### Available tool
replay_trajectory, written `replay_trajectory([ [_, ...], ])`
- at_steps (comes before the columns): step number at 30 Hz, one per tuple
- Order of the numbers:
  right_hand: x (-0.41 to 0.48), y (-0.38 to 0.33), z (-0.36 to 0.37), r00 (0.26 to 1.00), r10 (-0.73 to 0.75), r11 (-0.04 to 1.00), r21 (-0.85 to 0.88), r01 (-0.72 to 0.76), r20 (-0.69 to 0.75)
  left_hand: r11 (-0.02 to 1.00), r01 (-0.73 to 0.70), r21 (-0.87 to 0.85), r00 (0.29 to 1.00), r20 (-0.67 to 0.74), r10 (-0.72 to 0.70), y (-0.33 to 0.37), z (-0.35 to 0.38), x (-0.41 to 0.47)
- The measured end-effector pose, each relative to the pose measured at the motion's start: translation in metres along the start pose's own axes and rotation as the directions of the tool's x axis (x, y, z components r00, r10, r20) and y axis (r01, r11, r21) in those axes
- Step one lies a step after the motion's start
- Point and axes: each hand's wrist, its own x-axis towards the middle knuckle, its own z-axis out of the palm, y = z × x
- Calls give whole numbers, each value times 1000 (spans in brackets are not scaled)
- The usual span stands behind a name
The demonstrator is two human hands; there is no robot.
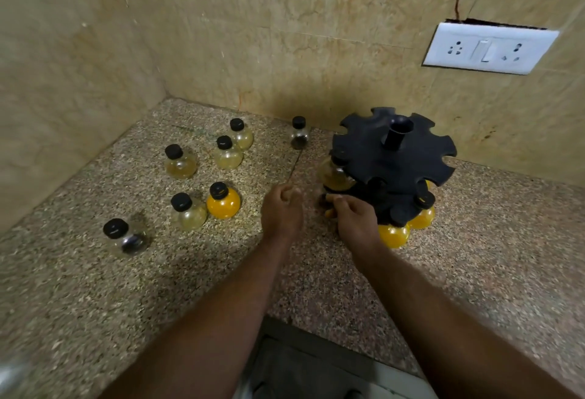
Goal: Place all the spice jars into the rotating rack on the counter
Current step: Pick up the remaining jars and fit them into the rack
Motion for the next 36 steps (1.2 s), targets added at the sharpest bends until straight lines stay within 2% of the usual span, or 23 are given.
replay_trajectory([
  [4, -1, 19, 33, 993, 9, 986, -168, 11, 117, 989, 149, 1, 986, -80, -148, -36, -33, 5],
  [9, 0, 34, 81, 973, 21, 907, -414, 79, 232, 971, 230, 62, 967, -126, -221, -64, -71, 16],
  [13, 9, 39, 115, 954, 51, 789, -598, 144, 297, 978, 175, 113, 981, -103, -163, -74, -90, 28],
  [16, 16, 51, 142, 918, 149, 592, -777, 215, 368, 974, 119, 194, 993, -46, -112, -84, -103, 43],
  [18, 15, 58, 152, 900, 196, 490, -834, 254, 390, 965, 72, 253, 997, -8, -72, -88, -107, 50],
  [23, 9, 58, 175, 859, 301, 387, -876, 287, 414, 957, 1, 290, 1000, 29, -10, -97, -119, 71],
  [31, 12, 62, 186, 850, 336, 340, -893, 293, 407, 944, -91, 317, 996, 51, 79, -97, -120, 89],
  [34, 14, 64, 181, 857, 307, 396, -874, 280, 414, 951, -112, 289, 993, 76, 94, -100, -117, 82],
  [36, 16, 62, 173, 884, 234, 469, -843, 262, 405, 954, -125, 272, 990, 94, 102, -99, -114, 76],
])
